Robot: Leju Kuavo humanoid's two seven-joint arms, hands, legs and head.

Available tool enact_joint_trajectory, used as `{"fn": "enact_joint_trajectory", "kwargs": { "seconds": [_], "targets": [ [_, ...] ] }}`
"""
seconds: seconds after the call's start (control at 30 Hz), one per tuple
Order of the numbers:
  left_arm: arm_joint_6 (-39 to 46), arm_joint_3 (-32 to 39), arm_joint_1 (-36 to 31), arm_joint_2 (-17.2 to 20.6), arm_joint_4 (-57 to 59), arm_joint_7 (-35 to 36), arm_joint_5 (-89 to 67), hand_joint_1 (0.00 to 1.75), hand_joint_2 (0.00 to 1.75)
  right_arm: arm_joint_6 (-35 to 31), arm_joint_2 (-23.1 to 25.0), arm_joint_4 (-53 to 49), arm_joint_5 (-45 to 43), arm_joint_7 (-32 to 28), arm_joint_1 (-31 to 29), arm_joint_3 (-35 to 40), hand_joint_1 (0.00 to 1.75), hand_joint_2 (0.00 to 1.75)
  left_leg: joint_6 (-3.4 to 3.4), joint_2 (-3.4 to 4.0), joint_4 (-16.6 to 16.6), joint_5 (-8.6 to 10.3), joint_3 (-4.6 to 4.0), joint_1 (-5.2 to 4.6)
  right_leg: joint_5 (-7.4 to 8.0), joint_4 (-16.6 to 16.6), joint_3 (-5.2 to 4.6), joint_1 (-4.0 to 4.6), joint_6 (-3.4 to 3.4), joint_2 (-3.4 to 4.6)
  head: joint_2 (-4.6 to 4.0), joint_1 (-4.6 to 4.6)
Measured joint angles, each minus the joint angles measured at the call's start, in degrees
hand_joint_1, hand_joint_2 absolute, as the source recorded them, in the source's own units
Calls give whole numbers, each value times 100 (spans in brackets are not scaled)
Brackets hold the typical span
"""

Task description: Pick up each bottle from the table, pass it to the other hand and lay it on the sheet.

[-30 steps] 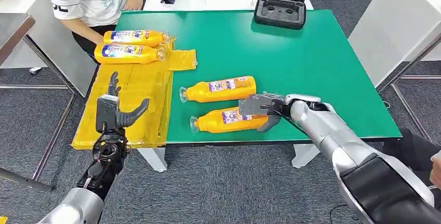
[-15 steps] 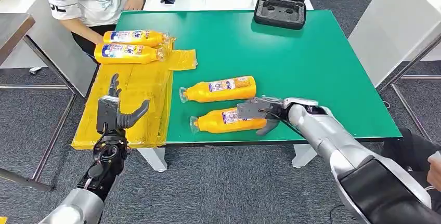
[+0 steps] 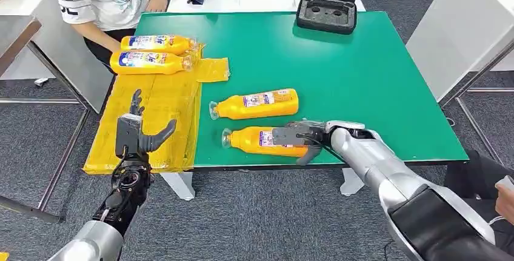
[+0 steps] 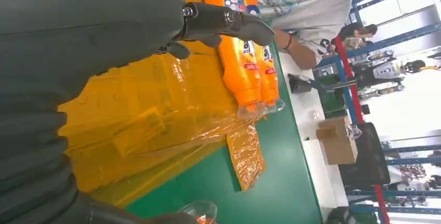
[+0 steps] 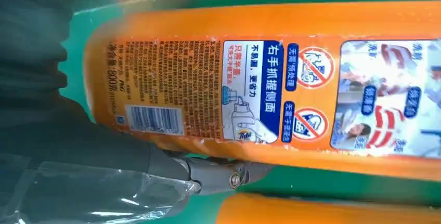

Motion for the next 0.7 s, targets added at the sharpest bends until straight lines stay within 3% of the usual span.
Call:
{"fn": "enact_joint_trajectory", "kwargs": {
  "seconds": [0.7],
  "targets": [
    [7,0,-40,-4,168,-94,140,0,175,100,57,142,42,61,-5,37,0,175,0,0,0,0,0,0,0,0,0,0,0,0,0,0]
  ]
}}
